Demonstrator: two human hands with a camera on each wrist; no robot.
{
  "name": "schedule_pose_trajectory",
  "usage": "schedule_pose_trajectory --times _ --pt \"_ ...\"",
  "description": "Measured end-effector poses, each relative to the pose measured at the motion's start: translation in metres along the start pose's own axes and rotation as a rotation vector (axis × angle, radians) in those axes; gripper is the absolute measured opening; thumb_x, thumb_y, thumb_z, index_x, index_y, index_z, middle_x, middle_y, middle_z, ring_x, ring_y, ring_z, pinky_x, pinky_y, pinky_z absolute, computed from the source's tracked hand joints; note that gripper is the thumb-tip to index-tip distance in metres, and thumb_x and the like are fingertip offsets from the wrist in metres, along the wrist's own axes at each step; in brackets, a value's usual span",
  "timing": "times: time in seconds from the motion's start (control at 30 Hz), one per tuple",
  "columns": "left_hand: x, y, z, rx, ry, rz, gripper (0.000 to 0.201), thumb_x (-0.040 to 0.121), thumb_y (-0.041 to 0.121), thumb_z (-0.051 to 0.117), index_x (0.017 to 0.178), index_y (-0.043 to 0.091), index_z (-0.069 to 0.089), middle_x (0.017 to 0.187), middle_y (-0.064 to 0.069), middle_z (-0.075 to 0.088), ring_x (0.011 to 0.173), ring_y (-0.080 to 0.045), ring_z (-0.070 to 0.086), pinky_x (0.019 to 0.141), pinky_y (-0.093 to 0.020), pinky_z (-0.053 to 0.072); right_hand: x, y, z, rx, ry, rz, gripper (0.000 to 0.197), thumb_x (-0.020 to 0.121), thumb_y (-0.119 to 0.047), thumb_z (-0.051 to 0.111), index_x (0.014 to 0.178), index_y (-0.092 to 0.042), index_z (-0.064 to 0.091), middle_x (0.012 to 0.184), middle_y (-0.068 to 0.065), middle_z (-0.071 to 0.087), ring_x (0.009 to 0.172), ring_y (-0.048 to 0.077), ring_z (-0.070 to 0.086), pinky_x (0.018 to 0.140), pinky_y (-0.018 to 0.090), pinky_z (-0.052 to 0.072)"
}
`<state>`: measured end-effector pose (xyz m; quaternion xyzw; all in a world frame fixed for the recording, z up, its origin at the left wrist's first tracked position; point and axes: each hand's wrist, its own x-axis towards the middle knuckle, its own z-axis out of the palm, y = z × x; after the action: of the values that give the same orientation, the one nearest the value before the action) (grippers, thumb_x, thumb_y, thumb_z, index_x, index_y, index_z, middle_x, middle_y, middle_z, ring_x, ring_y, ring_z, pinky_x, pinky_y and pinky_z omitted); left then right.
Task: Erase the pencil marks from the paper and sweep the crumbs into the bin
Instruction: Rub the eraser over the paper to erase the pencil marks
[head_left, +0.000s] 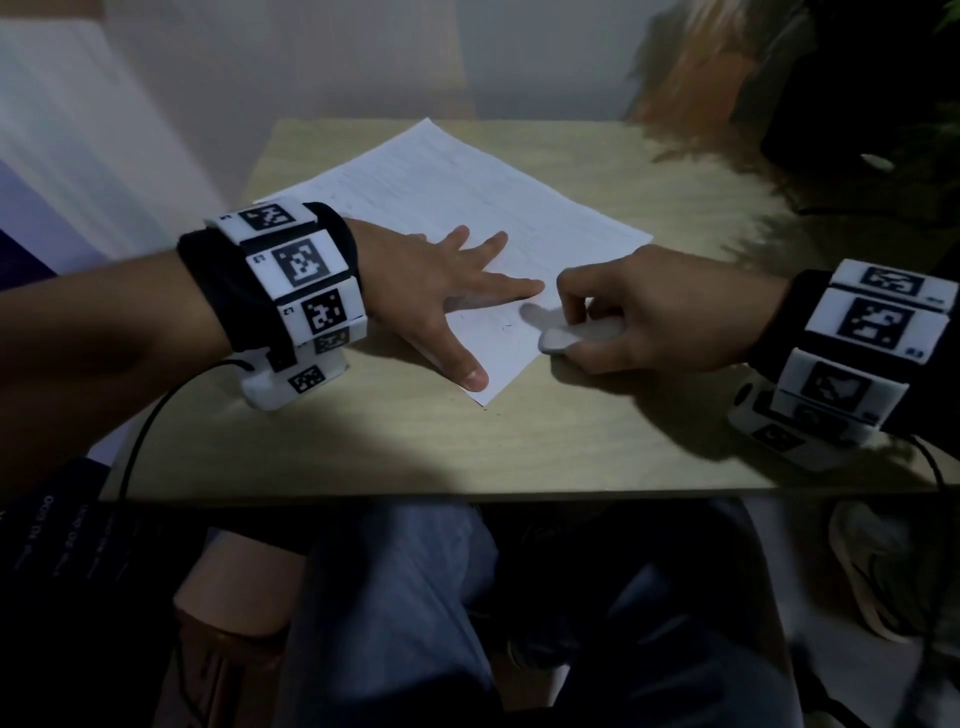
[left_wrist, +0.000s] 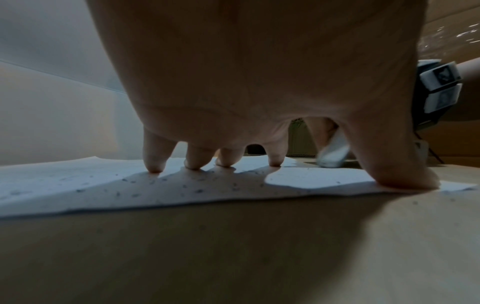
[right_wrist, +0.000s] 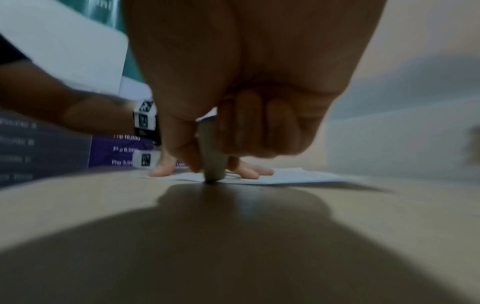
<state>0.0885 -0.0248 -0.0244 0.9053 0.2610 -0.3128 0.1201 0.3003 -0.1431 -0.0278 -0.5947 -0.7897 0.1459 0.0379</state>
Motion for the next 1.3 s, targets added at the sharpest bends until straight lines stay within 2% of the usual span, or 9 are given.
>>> schedule_pose_trajectory --times 0.23,0.37,0.57,0.73,0.83,0.93,1.03,1.2,1.3 --pt "0.000 -0.001 0.000 0.009 -0.013 0.001 0.110 0.067 0.089 0.051 0.146 0.063 -0.022 0.161 0.007 -0.038 0.151 -0.027 -0.027 0.124 -0.055 -0.007 -0.001 0.007 -0.005 -0.116 0.092 0.057 0.036 0.076 -0.058 0.056 0.088 -0.024 0.054 0.067 -0.003 0.057 0.065 0.023 0.052 0.058 0.033 0.038" --pt "0.000 0.000 0.000 0.008 -0.009 0.001 0.109 0.068 0.088 0.052 0.146 0.064 -0.021 0.161 0.006 -0.037 0.152 -0.027 -0.027 0.124 -0.053 -0.007 -0.002 0.006 -0.005 -0.006 -0.021 0.047 0.031 0.083 -0.056 0.068 0.087 -0.028 0.055 0.070 -0.010 0.058 0.064 0.007 0.052 0.057 0.025 0.038" --pt "-0.001 0.000 0.000 0.018 -0.015 0.004 0.109 0.067 0.088 0.049 0.146 0.062 -0.022 0.161 0.007 -0.038 0.152 -0.027 -0.027 0.123 -0.053 -0.007 0.003 0.013 -0.004 -0.196 0.143 0.134 0.042 0.083 -0.066 0.049 0.092 -0.025 0.056 0.067 -0.004 0.051 0.068 0.029 0.049 0.063 0.037 0.044" --pt "-0.001 0.000 0.002 -0.022 0.010 0.031 0.101 0.074 0.089 0.039 0.150 0.059 -0.020 0.162 0.010 -0.035 0.151 -0.027 -0.027 0.123 -0.054 -0.006 0.006 -0.006 0.010 -0.016 0.056 -0.016 0.044 0.086 -0.071 0.045 0.103 -0.030 0.049 0.066 -0.012 0.052 0.061 0.005 0.049 0.066 0.035 0.046" --pt "0.001 -0.001 0.003 -0.010 0.027 0.012 0.103 0.073 0.089 0.036 0.151 0.055 -0.022 0.162 0.012 -0.035 0.152 -0.024 -0.026 0.125 -0.052 -0.005 0.014 0.004 0.004 -0.125 0.052 0.120 0.049 0.084 -0.075 0.036 0.099 -0.029 0.045 0.079 0.000 0.059 0.075 0.027 0.055 0.075 0.043 0.051" --pt "0.001 -0.003 0.003 -0.025 0.031 0.003 0.108 0.070 0.090 0.040 0.151 0.053 -0.022 0.162 0.010 -0.034 0.152 -0.021 -0.025 0.125 -0.052 -0.005 0.013 0.002 0.003 -0.197 0.063 0.123 0.051 0.084 -0.074 0.026 0.096 -0.028 0.043 0.079 0.001 0.056 0.075 0.030 0.054 0.073 0.040 0.049" --pt "-0.001 -0.001 0.002 -0.042 0.032 -0.002 0.111 0.069 0.089 0.043 0.153 0.053 -0.020 0.163 0.008 -0.032 0.152 -0.021 -0.025 0.125 -0.051 -0.005 0.008 -0.009 0.007 -0.030 -0.013 -0.026 0.037 0.090 -0.067 0.044 0.090 -0.030 0.042 0.065 -0.012 0.050 0.061 0.007 0.049 0.062 0.029 0.039" --pt "-0.003 0.002 0.000 -0.034 0.025 -0.024 0.113 0.066 0.089 0.041 0.153 0.051 -0.020 0.163 0.009 -0.033 0.153 -0.021 -0.023 0.125 -0.052 -0.005 0.016 0.008 0.001 -0.210 0.138 0.156 0.038 0.091 -0.065 0.048 0.094 -0.027 0.048 0.074 -0.001 0.053 0.072 0.029 0.050 0.063 0.034 0.037" --pt "-0.003 0.003 0.000 -0.032 0.024 -0.025 0.112 0.067 0.087 0.042 0.153 0.050 -0.020 0.163 0.008 -0.033 0.153 -0.021 -0.024 0.125 -0.051 -0.006 0.010 0.003 0.007 -0.135 0.114 0.001 0.037 0.089 -0.063 0.045 0.092 -0.026 0.049 0.074 -0.002 0.057 0.067 0.022 0.053 0.061 0.034 0.037"
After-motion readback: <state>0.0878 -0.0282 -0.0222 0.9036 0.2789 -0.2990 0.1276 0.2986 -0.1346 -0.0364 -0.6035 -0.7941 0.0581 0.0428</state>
